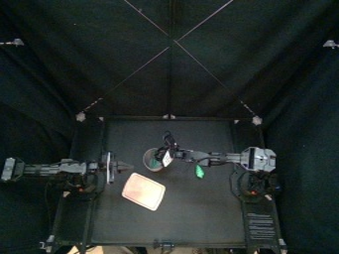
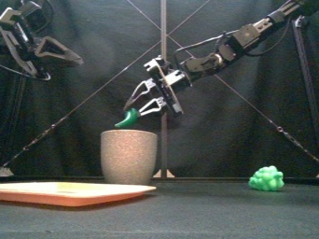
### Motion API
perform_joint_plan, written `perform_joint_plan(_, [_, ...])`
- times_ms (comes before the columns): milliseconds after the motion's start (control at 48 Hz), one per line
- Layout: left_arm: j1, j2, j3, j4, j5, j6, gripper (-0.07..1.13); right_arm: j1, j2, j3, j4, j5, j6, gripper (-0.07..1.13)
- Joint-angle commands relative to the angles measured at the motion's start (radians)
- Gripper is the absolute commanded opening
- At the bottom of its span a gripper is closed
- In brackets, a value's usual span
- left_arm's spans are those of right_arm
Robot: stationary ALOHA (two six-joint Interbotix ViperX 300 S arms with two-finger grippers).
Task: Pick the green pepper then place it in the grey bowl
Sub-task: Drop green pepper in the grey bowl and return to neutral
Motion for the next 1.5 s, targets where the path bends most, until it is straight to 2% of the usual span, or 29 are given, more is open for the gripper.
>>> perform_joint_plan(21, [0.003,0.003,-0.014,0.002,-0.005,0.002,0.08,-0.014,-0.021,-0.032,-0.011,-0.009,-0.002,0.72])
perform_joint_plan(375, [0.009,0.003,-0.014,0.002,-0.005,0.002,0.08,-0.012,-0.021,-0.029,-0.04,-0.009,0.003,0.91])
perform_joint_plan(688, [0.009,0.003,-0.006,0.002,-0.003,0.002,0.08,-0.002,-0.071,0.005,-0.054,-0.006,-0.003,0.91])
perform_joint_plan(979, [0.009,0.003,-0.002,0.002,-0.003,0.002,0.08,0.077,-0.233,0.138,-0.202,-0.025,-0.005,0.91])
perform_joint_plan(1333, [0.028,0.003,0.005,0.032,-0.003,0.006,0.08,0.16,-0.383,0.31,-0.261,-0.101,-0.008,0.91])
perform_joint_plan(1500, [0.066,0.003,0.005,0.037,-0.006,0.005,0.08,0.19,-0.428,0.364,-0.331,-0.17,-0.008,0.91])
